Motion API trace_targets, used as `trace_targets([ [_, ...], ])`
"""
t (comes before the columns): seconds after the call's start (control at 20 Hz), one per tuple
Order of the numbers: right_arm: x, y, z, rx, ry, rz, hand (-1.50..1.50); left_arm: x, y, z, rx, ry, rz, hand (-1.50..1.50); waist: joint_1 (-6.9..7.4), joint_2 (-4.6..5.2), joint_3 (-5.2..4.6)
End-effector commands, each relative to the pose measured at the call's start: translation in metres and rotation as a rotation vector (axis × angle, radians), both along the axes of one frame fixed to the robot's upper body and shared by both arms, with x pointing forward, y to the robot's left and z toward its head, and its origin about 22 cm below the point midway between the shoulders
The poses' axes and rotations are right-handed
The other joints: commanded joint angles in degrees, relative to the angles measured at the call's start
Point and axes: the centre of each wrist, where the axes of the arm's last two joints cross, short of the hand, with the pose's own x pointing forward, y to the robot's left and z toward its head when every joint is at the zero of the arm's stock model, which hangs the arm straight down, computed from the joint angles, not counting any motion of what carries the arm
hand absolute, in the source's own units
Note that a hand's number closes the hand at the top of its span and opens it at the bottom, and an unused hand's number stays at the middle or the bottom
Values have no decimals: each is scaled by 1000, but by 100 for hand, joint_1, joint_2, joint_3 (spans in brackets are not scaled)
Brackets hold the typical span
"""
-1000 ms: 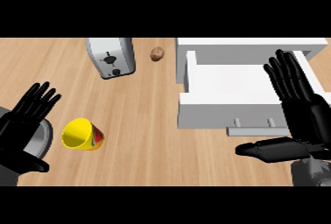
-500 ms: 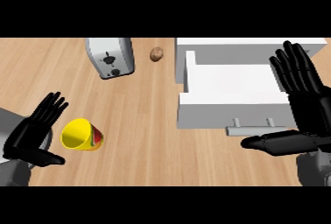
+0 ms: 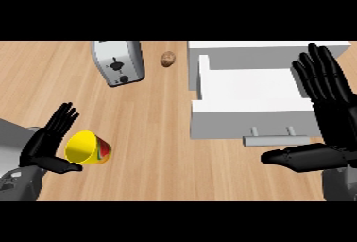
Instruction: Pick up the cup, place it into the drawer and close the drawer
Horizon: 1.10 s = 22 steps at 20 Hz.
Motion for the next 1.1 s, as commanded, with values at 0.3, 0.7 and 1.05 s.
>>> trace_targets([
  [0.3,9,0,10,-12,7,14,-150,-16,-8,-32,-57,-48,-3,-150,-86,82,-80],
  [0.7,19,3,7,0,-10,27,-150,-13,-18,-39,-48,-59,-14,-150,-110,116,-92],
  [1.05,16,0,7,-8,0,15,-150,-8,-34,-44,-66,-72,-64,-150,-107,103,-89],
])
